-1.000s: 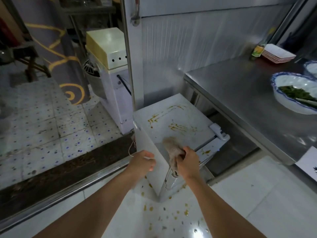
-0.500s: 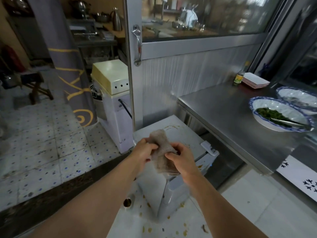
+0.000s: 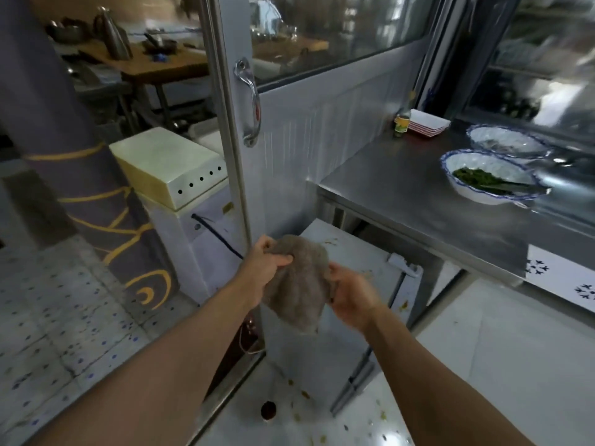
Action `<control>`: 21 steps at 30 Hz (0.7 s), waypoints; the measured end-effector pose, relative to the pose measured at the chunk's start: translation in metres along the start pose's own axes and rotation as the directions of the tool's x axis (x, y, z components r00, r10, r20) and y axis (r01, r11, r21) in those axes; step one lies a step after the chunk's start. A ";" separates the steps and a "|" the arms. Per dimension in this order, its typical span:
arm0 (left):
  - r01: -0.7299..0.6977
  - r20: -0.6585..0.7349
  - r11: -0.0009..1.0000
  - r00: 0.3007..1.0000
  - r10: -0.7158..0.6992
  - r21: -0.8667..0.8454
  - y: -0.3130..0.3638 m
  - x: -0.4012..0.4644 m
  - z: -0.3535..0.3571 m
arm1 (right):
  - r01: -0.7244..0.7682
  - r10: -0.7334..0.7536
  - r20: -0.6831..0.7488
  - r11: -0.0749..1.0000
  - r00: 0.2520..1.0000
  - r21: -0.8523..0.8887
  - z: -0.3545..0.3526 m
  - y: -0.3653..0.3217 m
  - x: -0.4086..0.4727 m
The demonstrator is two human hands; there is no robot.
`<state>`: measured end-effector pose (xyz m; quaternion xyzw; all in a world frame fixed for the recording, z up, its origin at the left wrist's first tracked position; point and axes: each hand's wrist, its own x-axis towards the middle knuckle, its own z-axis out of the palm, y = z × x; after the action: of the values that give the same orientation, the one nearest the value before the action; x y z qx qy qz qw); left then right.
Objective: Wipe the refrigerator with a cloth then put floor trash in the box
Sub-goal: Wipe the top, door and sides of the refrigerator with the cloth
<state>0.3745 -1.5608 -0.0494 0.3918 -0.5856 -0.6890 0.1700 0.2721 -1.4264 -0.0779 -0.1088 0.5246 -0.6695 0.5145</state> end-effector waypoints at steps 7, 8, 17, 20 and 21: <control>-0.118 0.049 0.921 0.993 0.108 0.371 0.002 0.047 -0.012 | -0.098 0.010 -0.304 0.956 0.953 -0.276 -0.008 0.007 0.021; -0.109 0.058 0.891 0.994 0.093 0.441 -0.001 0.054 -0.010 | -0.067 -0.025 -0.336 0.963 0.942 -0.260 -0.014 0.006 0.022; 0.252 0.157 0.921 0.939 -0.307 0.297 -0.031 0.097 0.014 | -0.078 -0.127 -0.263 0.757 0.956 -0.649 -0.070 -0.006 0.050; -0.036 0.284 0.753 0.937 -0.203 0.657 -0.043 0.108 0.026 | -0.134 -0.204 -0.260 0.484 0.944 -0.865 -0.075 -0.008 0.066; -0.148 0.299 0.649 0.945 -0.128 0.746 -0.046 0.111 0.030 | -0.125 -0.227 -0.246 0.442 0.942 -0.888 -0.076 -0.009 0.071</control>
<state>0.2917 -1.6056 -0.1300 0.3040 -0.8418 -0.4335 -0.1050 0.1833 -1.4389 -0.1309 -0.2661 0.8722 -0.3149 0.2631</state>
